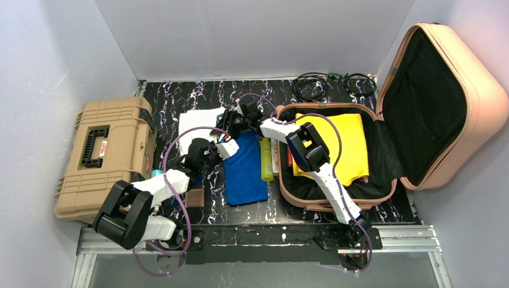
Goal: Pack the luggage
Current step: Pick up the clothes at the center of the board.
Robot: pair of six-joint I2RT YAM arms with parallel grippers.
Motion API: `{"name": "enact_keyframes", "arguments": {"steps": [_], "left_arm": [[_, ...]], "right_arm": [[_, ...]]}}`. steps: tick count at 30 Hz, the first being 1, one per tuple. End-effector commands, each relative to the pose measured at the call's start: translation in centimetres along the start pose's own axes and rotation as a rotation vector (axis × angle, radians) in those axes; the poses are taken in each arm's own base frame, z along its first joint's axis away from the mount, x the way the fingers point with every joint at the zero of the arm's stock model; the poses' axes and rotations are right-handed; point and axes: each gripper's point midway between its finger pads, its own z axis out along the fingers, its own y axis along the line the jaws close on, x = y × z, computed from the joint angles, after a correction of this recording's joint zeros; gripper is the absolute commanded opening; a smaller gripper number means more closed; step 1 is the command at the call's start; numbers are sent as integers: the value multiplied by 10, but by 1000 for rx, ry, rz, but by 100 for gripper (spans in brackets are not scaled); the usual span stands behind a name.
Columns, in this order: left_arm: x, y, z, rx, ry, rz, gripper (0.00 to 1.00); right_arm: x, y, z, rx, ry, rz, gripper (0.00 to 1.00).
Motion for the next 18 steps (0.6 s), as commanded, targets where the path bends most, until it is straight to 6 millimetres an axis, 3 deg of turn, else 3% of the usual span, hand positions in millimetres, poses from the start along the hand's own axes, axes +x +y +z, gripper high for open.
{"name": "enact_keyframes", "arguments": {"steps": [1,5,7,11,14,18], "left_arm": [[-7,-4,-4,18,-46,-5,0],[-2,-5,-4,13,-29,8,0],[1,-5,-4,10,-21,13,0],[3,-4,-7,1,-16,15,56],[-1,10,-10,-60,-8,-4,94],[-8,38,-21,-141,10,-44,98]], "right_arm": [[11,4,15,-56,39,-6,55],[10,10,11,-68,39,-9,45],[7,15,8,-75,34,-13,36],[1,23,2,-87,23,-31,10],[-4,35,-4,-99,12,-72,1],[-16,55,-18,-86,-23,-160,1]]}}
